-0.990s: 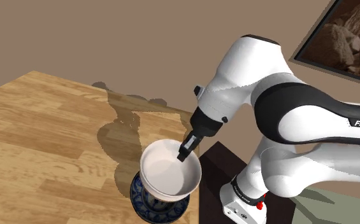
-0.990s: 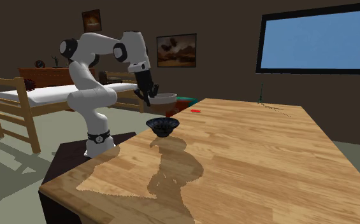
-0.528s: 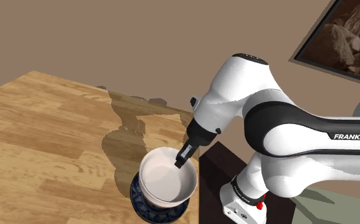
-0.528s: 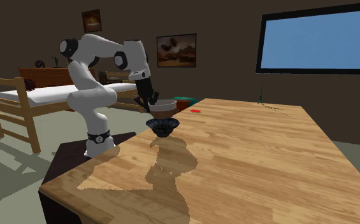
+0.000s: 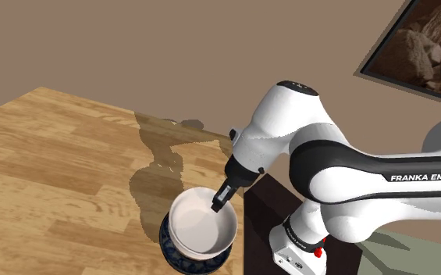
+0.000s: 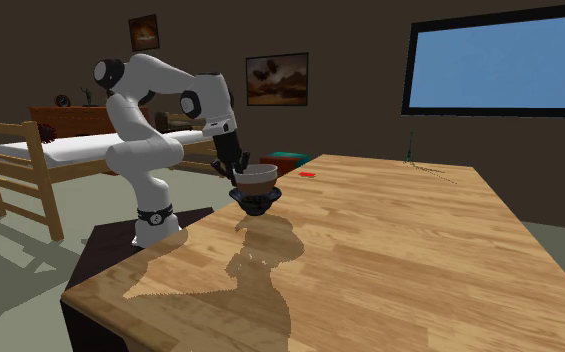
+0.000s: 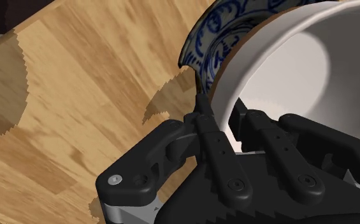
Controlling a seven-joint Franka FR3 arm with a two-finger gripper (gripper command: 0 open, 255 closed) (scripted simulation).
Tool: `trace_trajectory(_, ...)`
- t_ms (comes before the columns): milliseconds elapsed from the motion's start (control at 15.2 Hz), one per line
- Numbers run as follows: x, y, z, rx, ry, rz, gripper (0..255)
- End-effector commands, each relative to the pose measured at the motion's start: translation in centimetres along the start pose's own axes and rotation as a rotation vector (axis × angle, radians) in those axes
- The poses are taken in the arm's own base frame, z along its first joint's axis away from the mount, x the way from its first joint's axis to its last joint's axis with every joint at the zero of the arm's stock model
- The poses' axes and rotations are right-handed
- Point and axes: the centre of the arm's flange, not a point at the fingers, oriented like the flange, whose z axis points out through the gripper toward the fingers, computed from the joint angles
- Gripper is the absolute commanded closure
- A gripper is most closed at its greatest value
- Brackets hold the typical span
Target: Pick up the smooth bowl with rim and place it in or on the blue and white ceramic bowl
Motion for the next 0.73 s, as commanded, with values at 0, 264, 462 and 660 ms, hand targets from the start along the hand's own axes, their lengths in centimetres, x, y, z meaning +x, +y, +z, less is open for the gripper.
trace_trajectory(0,0.0,0.0,0.0,0.000,0.001,0.000,255)
trace_trajectory(264,0.0,0.0,0.0,0.000,0.001,0.000,0)
trace_trajectory(462,0.0,0.0,0.0,0.000,0.001,0.000,0)
trace_trajectory(660,0.0,0.0,-1.3,0.000,0.001,0.000,0)
